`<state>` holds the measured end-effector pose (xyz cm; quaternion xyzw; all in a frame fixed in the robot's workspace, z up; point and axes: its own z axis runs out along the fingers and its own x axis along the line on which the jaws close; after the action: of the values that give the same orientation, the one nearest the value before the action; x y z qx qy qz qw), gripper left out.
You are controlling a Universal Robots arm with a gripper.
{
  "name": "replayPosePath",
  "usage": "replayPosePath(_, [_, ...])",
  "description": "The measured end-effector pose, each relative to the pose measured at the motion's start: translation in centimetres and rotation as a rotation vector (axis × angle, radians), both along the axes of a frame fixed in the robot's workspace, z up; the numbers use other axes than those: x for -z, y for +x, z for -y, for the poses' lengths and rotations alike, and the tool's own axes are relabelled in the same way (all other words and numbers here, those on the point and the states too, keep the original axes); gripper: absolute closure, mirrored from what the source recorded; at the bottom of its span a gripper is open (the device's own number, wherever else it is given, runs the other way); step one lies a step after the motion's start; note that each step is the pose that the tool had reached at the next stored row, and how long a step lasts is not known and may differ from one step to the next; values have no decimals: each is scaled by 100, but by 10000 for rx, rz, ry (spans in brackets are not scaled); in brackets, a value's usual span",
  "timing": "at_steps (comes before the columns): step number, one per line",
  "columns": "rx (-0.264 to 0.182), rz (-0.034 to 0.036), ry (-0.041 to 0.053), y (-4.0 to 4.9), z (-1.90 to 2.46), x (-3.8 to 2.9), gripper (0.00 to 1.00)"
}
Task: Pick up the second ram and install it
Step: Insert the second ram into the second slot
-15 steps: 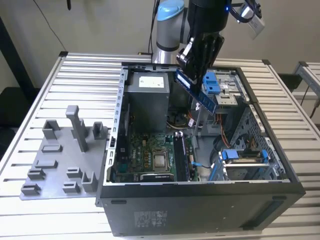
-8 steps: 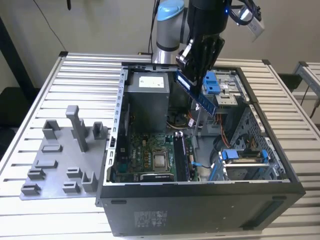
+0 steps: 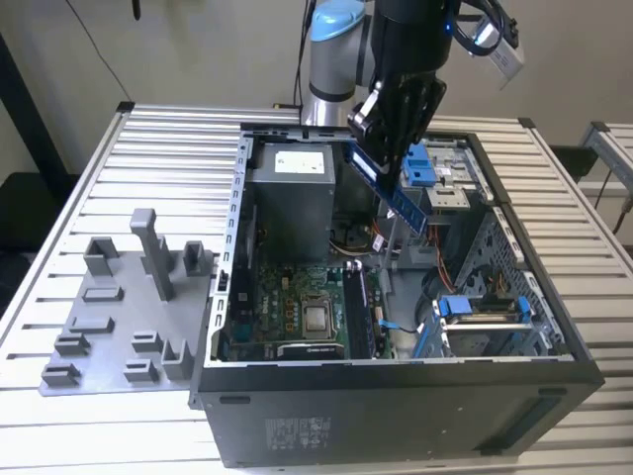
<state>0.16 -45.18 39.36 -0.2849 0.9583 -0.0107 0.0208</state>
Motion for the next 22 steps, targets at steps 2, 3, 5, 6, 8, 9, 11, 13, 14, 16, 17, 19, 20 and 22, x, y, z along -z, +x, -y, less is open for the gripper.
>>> replayPosePath(2, [130, 0, 1, 0, 8, 4, 86])
replayPosePath(3, [216, 0, -1, 0, 8, 6, 86])
replayPosePath(5, [435, -1, -2, 0, 8, 8, 86])
replayPosePath(6, [577, 0, -1, 0, 8, 11, 86])
replayPosePath(8, [884, 0, 0, 0, 9, 14, 86])
replayPosePath(9, [1029, 0, 0, 0, 9, 16, 86])
replayPosePath(11, [1249, 0, -1, 0, 9, 18, 86])
replayPosePath(13, [1392, -14, -4, 2, 9, 20, 86])
replayPosePath(14, [1452, -24, -7, 4, 9, 20, 86])
replayPosePath(16, [1570, -56, -14, 6, 9, 22, 86])
replayPosePath(17, [1627, -74, -19, 7, 9, 22, 86])
replayPosePath(19, [1734, -104, -26, 10, 9, 23, 86])
replayPosePath(20, [1795, -113, -28, 10, 9, 25, 86])
replayPosePath(22, [2021, -114, -28, 10, 9, 29, 86])
